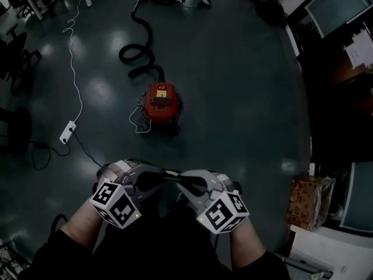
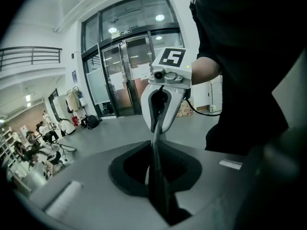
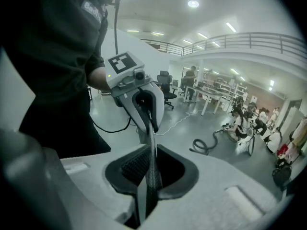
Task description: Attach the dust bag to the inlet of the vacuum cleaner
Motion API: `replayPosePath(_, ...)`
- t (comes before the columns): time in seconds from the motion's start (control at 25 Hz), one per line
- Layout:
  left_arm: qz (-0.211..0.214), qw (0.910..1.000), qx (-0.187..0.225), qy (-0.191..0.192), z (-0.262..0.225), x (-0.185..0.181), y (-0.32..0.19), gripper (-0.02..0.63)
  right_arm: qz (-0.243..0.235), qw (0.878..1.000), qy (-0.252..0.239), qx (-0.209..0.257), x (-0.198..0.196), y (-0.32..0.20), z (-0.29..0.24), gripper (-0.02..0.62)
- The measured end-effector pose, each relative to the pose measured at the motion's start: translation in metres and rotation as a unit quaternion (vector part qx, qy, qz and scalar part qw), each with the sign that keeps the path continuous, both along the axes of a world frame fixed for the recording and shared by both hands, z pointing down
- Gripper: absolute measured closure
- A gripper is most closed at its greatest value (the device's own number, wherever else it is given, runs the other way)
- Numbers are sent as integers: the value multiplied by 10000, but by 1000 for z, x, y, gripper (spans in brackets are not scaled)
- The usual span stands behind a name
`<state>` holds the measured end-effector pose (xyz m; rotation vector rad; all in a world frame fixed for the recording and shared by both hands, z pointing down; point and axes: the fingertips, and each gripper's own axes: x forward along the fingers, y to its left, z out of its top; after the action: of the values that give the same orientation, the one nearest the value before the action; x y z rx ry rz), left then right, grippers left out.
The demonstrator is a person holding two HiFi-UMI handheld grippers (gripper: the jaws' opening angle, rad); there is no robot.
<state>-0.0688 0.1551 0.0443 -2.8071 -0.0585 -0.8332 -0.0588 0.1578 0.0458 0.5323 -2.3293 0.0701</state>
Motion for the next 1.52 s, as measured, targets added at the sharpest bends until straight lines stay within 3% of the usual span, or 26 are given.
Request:
replayPosePath(0.24, -230, 9995, -134, -174, 35, 14, -20, 569, -99, 9999, -33, -135, 13, -20, 35, 555)
replayPosePath(0.56, -713, 9963, -43, -486, 80, 62, -52, 568, -437, 9985, -209, -267, 61, -53, 80, 554)
replayPosePath(0.88, -1234, 9904, -334, -530, 128, 88, -80, 565, -591, 9959, -368, -578, 88, -81, 127, 551)
replayPosePath(1.2, -1201, 9911, -406, -409, 212, 83, -96, 561, -324, 9968, -268, -686, 82, -98, 212, 549)
replayPosePath(1.52, -909, 9944, -343, -408, 296, 74, -112, 561, -152, 9981, -69, -591, 71, -112, 299, 552)
